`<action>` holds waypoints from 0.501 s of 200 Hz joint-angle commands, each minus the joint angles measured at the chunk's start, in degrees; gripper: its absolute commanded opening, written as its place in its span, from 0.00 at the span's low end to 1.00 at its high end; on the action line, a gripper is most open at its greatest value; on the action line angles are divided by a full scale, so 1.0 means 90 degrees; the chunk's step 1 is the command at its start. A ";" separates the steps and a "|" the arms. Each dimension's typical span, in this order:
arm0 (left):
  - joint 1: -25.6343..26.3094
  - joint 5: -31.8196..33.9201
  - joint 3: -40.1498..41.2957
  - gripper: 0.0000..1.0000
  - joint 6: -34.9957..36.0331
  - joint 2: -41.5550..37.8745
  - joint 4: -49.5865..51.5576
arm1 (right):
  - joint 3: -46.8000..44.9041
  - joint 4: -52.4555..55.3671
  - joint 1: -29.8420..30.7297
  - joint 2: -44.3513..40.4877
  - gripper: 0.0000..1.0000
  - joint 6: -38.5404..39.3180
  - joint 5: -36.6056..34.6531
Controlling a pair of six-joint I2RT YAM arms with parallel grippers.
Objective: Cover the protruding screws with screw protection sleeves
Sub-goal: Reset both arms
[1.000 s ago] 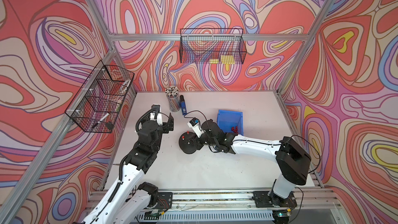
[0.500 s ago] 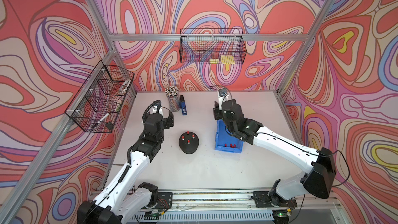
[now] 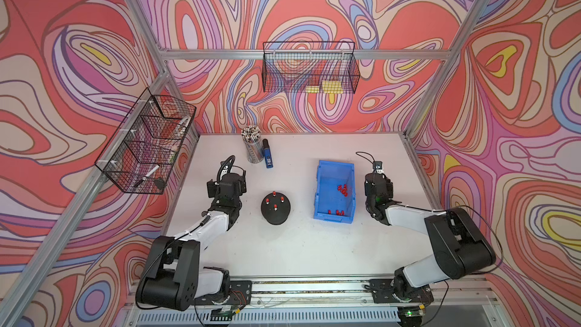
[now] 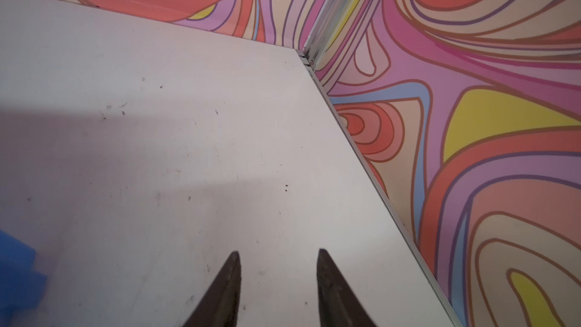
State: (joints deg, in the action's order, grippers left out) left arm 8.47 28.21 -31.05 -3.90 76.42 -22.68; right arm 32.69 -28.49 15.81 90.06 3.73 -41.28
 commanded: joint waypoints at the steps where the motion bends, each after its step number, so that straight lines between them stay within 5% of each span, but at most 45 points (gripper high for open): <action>1: -0.0070 -0.0499 -0.0146 0.99 0.0145 0.0143 -0.0773 | -0.0219 -0.2072 -0.0031 0.0554 0.41 0.0670 0.0511; 37: -0.0110 -0.0478 -0.0498 0.99 0.0467 0.0651 -0.0263 | -0.0231 -0.2176 -0.0526 0.0653 0.41 0.0251 0.2123; 71: -0.0164 -0.1019 0.0389 0.99 0.0664 0.1247 -0.2062 | -0.0935 -0.3328 -0.1701 0.0748 0.41 -0.0537 0.4167; 100: -0.0326 -0.1291 0.0738 0.99 0.0462 0.1086 -0.2488 | -0.0891 -0.3361 -0.1836 0.0828 0.45 -0.0891 0.3689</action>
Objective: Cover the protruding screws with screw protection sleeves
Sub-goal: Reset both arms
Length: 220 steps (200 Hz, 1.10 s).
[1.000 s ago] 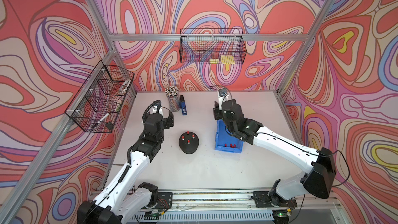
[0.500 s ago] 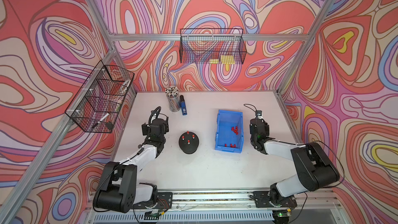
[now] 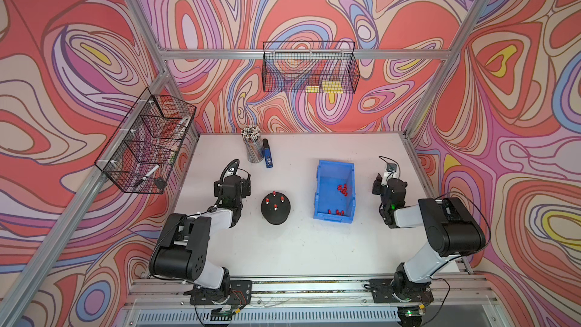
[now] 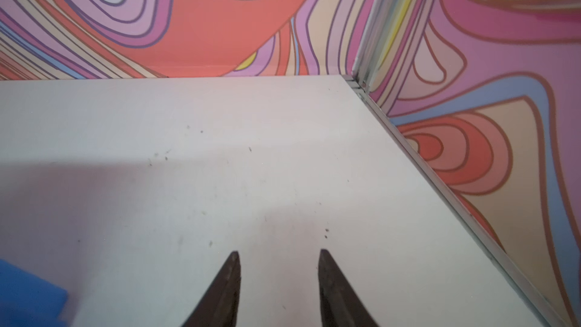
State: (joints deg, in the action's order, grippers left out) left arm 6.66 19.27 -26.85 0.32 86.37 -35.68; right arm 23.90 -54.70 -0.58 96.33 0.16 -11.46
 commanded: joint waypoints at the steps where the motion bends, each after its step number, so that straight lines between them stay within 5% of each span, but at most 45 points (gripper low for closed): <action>1: -0.0124 -0.0296 0.0275 0.99 -0.0021 -0.0027 -0.1029 | 0.0107 -0.0369 -0.0014 0.0114 0.46 -0.0501 0.0357; 11: -0.0134 -0.0241 0.0345 0.99 -0.0065 -0.0070 -0.1074 | 0.0171 -0.0280 0.0000 0.0143 0.56 -0.0497 0.0239; 17: -0.0136 -0.0212 0.0405 0.99 -0.0061 -0.0035 -0.1257 | 0.0162 -0.0316 0.0007 0.0153 0.93 -0.0483 0.0203; 21: -0.0143 -0.0200 0.0433 0.99 -0.0066 -0.0021 -0.1329 | 0.0182 -0.0211 0.0015 0.0116 0.98 -0.0493 0.0223; 61: -0.0286 -0.0483 0.0485 0.99 -0.0236 0.0018 -0.1276 | 0.0128 -0.0314 0.0015 0.0118 0.98 -0.0482 0.0229; 73: -0.0324 -0.0513 0.0894 0.99 -0.0084 0.0434 -0.2723 | 0.0128 -0.0346 0.0015 0.0130 0.98 -0.0473 0.0225; 86: -0.0442 -0.0713 0.0718 0.99 -0.0357 0.0067 -0.1670 | 0.0128 -0.0343 0.0016 0.0127 0.98 -0.0468 0.0219; 220: -0.0579 -0.0856 0.0718 0.99 -0.0418 0.0195 -0.1892 | 0.0247 -0.0162 0.0039 0.0160 0.98 -0.0461 0.0171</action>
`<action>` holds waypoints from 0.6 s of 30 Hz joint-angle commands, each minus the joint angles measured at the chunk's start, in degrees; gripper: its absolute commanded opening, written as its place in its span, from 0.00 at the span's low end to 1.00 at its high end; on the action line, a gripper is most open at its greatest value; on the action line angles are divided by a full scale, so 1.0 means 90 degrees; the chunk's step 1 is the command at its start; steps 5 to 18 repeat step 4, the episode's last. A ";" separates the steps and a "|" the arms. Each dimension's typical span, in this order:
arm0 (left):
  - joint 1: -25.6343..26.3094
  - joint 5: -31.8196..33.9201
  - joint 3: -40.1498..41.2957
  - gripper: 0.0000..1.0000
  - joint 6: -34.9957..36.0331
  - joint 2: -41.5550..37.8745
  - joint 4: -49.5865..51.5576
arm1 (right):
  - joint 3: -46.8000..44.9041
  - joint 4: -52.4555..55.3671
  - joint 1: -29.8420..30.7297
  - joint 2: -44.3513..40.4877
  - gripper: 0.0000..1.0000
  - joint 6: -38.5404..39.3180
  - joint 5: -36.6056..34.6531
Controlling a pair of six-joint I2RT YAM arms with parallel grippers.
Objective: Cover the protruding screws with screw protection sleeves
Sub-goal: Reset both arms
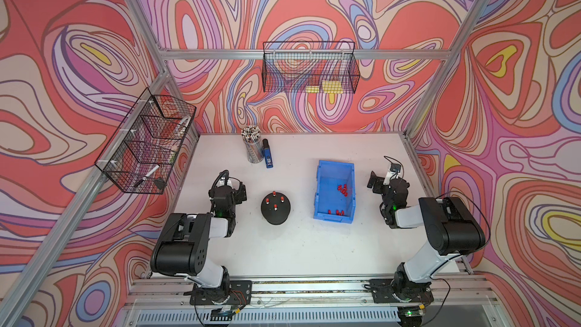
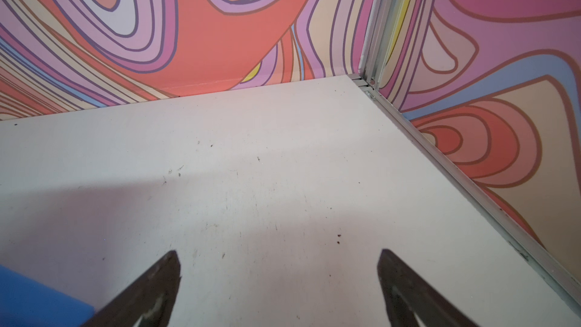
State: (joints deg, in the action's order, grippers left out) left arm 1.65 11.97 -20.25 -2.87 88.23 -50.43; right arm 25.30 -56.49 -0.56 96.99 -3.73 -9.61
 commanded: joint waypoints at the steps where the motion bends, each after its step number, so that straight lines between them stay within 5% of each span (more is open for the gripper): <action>1: -0.0020 -0.0043 -0.0016 0.99 -0.0058 -0.0010 -0.0254 | 0.0090 0.0032 0.0040 0.0085 0.98 -0.0022 -0.0036; 18: 0.0115 -0.0009 -0.0074 0.99 0.0132 0.0017 -0.0222 | 0.0050 -0.0055 0.0072 0.0073 0.98 0.0013 -0.0076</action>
